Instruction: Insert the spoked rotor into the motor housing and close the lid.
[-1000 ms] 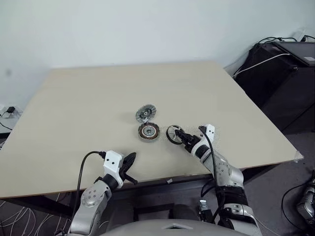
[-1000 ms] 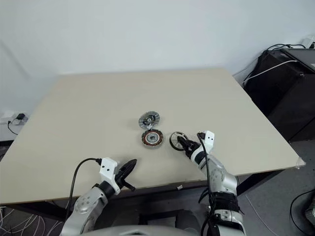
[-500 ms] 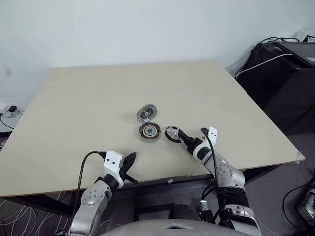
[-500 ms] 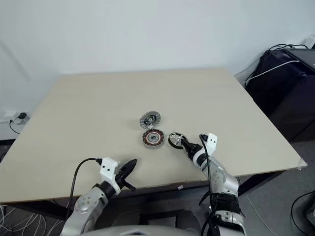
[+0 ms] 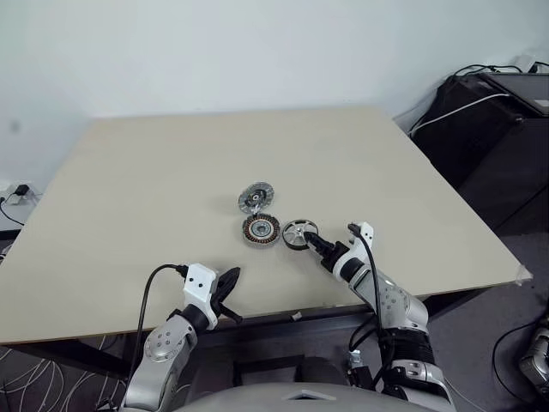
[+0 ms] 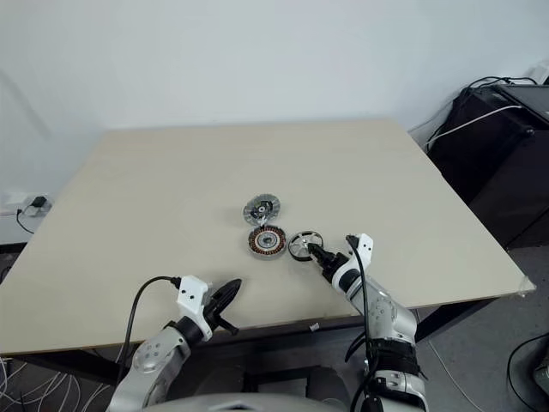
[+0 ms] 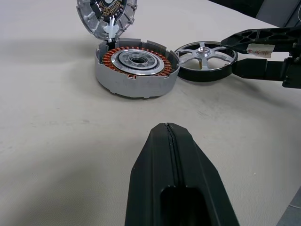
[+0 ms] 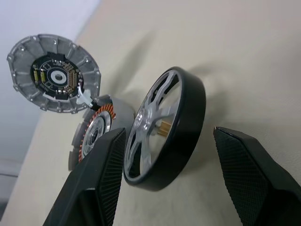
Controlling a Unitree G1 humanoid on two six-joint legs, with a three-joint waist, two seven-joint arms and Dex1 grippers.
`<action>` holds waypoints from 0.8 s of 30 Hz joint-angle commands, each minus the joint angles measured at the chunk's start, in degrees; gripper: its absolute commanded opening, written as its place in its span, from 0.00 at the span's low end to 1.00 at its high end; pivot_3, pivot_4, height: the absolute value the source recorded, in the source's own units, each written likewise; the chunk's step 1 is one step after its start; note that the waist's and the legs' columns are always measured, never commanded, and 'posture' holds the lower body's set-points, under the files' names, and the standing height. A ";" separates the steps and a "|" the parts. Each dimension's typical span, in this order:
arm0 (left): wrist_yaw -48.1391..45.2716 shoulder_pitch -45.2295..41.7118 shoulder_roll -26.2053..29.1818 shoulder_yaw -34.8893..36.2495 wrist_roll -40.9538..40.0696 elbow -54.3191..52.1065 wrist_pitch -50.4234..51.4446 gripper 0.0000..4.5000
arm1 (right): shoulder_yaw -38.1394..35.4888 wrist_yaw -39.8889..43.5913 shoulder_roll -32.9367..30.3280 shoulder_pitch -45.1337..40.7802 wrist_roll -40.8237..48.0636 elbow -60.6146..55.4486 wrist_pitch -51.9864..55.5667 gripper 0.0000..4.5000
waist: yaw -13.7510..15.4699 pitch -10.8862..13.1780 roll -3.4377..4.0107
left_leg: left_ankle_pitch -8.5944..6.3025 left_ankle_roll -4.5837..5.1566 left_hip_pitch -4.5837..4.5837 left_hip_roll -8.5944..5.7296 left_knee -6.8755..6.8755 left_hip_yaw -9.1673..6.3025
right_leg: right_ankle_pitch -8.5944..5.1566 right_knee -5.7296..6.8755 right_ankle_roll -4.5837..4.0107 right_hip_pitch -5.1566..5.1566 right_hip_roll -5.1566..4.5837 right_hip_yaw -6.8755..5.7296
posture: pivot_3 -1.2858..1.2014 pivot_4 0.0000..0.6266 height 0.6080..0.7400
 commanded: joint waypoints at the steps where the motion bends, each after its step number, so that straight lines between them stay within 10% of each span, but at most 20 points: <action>1: 0.13 -0.52 -0.02 -0.14 0.10 -1.24 -0.35 0.00 | -1.40 -0.55 0.85 -1.04 2.08 -1.19 -0.35 0.58 | 0.00 0.00 0.00 | 0.00 0.00 0.00 0.00 0.00 0.00 | 0.00 0.00 0.00 0.00 0.00 0.00 | 0.52 0.00 1.00; 8: 0.29 -0.62 0.09 -0.16 0.42 -0.89 -0.21 0.00 | -0.82 -0.79 0.60 -0.89 1.79 -0.83 -0.25 0.12 | -0.03 -0.05 0.03 | 0.00 0.01 0.02 0.00 0.00 0.00 | 0.00 0.00 0.00 0.02 0.02 0.01 | 0.52 0.00 1.00; 24: 0.49 0.24 0.22 -0.24 0.41 -0.88 -0.34 0.00 | -8.43 -5.56 5.49 3.84 13.77 -10.45 0.08 0.12 | 0.20 -0.08 0.19 | -0.01 -0.01 -0.07 -0.03 -0.01 0.00 | 0.00 -0.02 0.01 -0.03 -0.12 -0.03 | 0.52 0.00 1.00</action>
